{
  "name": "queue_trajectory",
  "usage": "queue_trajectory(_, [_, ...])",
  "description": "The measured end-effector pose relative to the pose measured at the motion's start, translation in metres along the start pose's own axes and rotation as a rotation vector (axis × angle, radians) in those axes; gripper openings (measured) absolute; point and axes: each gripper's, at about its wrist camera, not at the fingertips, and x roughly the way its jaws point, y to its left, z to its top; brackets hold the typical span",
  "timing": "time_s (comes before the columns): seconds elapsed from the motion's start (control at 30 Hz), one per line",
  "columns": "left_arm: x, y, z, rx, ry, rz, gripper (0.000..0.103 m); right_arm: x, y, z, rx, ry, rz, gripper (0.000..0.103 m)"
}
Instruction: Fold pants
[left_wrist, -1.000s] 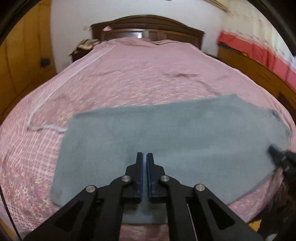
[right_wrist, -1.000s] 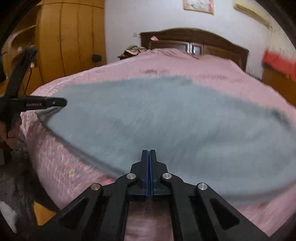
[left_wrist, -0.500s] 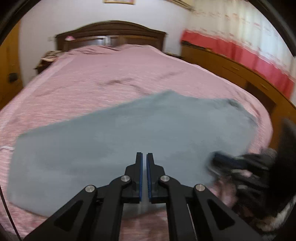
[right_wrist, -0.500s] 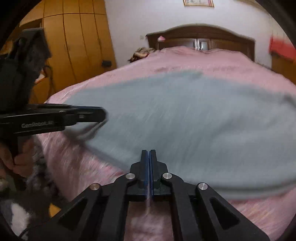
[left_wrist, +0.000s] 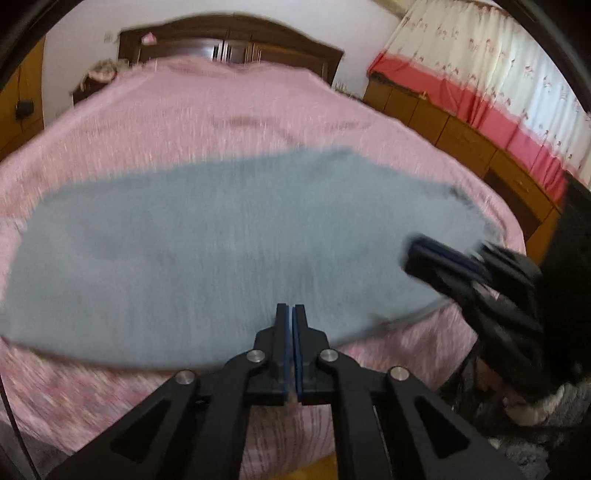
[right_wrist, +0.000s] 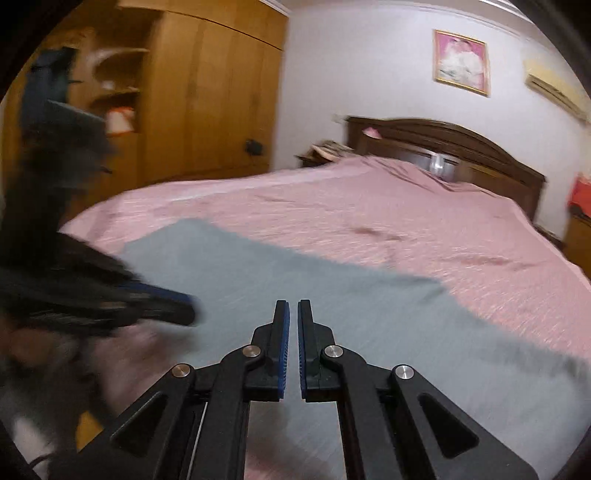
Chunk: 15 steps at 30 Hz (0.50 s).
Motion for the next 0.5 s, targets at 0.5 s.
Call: queue_trajectory(0.5, [0.045,0.067,0.048,-0.047,-0.044,0.165,0.002,0.026,-0.026,0.007,0.131,0.059,0.029,0.038])
